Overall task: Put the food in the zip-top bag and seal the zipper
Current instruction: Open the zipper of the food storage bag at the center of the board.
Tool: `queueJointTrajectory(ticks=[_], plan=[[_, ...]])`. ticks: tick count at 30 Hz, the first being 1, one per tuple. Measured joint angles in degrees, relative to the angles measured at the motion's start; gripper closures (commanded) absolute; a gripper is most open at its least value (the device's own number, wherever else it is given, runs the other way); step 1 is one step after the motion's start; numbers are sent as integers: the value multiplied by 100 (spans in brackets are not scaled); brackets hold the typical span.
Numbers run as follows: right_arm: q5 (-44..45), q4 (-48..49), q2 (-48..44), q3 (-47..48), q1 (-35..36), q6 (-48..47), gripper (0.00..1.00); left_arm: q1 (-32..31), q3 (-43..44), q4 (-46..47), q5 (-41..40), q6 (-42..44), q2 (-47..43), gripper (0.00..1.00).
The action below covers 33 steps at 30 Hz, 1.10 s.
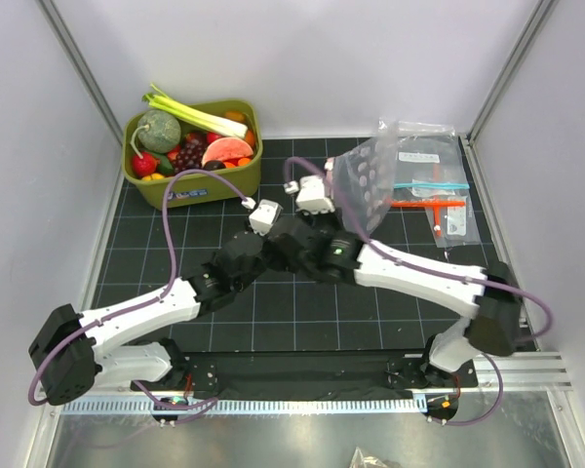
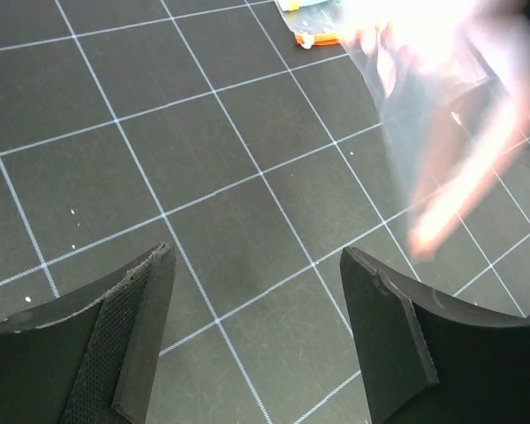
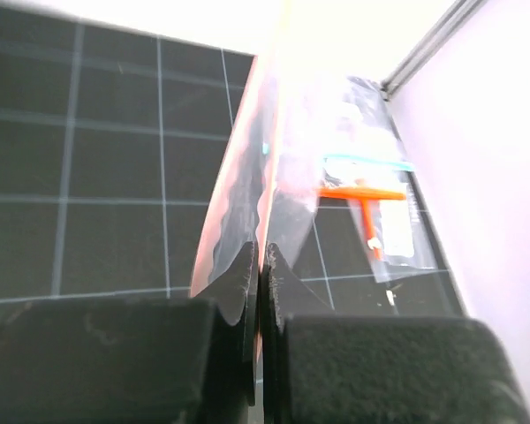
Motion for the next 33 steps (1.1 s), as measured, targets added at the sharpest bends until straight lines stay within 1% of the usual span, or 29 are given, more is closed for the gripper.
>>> queueJointTrajectory(ticks=[2, 4, 8, 11, 14, 19, 24, 30, 33], plan=[[107, -170, 651, 208, 42, 33, 99, 0, 0, -4, -37, -11, 0, 17], [-79, -205, 951, 140, 28, -81, 99, 7, -59, -52, -98, -33, -42, 14], [-651, 81, 857, -286, 39, -323, 98, 28, -59, -90, -188, -142, -39, 12], [-1036, 271, 754, -380, 22, -452, 98, 52, -59, -111, -179, -205, -33, 9], [-1611, 586, 640, -553, -118, -496, 98, 157, -59, -111, -63, -345, 59, 9], [-2686, 1156, 507, -929, -400, -378, 99, 627, -142, 13, 588, -728, 271, 9], [-3644, 1460, 496, -1088, -492, -256, 99, 1027, -337, 216, 826, -1062, 271, 4], [-4649, 1875, 483, -1338, -699, -24, 99, 1051, -378, 385, 990, -1231, 328, 4], [-4892, 1980, 459, -1427, -778, 61, 99, 1056, -378, 457, 1047, -1261, 444, 9]])
